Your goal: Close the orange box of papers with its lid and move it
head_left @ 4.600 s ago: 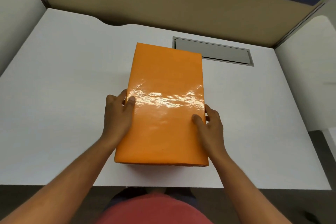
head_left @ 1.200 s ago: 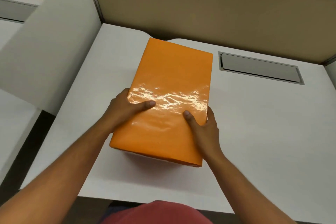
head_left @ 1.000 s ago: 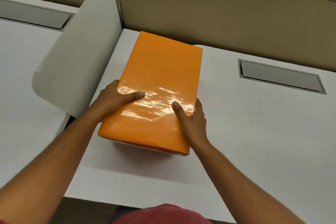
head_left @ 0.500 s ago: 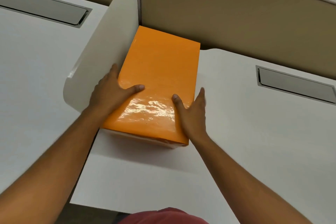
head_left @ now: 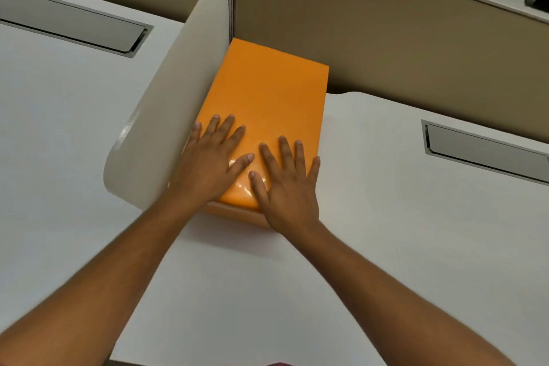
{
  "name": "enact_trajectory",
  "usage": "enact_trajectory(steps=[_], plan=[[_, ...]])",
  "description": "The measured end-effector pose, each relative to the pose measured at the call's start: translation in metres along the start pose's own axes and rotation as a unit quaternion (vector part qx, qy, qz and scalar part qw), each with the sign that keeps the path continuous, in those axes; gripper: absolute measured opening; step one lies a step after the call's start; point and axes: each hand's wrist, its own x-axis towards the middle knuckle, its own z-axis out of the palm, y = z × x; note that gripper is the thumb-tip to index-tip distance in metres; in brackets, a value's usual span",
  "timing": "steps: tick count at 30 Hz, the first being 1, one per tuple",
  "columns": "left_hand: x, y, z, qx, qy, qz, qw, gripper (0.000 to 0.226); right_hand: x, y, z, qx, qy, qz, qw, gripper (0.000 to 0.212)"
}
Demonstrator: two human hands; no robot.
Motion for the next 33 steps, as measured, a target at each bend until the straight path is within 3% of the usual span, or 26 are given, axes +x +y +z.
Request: enact_trajectory(steps=[9,18,23,26,33], plan=[[0.096,-0.027,-0.011,0.002,0.003,-0.001,1.0,0.074,0.104,0.01,-0.005,-0.004,0.006,0.002,1.0,0.067],[0.116,-0.029,-0.015,0.018,0.004,-0.002,1.0,0.073,0.128,0.014,-0.007,0.007,0.003,-0.004,1.0,0.066],[0.112,-0.017,-0.026,0.061,0.008,-0.012,0.998,0.073,0.137,0.022,-0.024,0.167,-0.031,0.01,0.985,0.065],[0.109,0.002,-0.033,0.061,0.045,-0.021,0.997,0.073,0.134,0.04,-0.039,0.23,0.01,-0.005,0.973,0.068],[0.109,0.094,-0.058,0.062,0.127,0.019,0.99,0.076,0.106,0.107,-0.098,0.116,0.152,-0.062,0.98,0.069]])
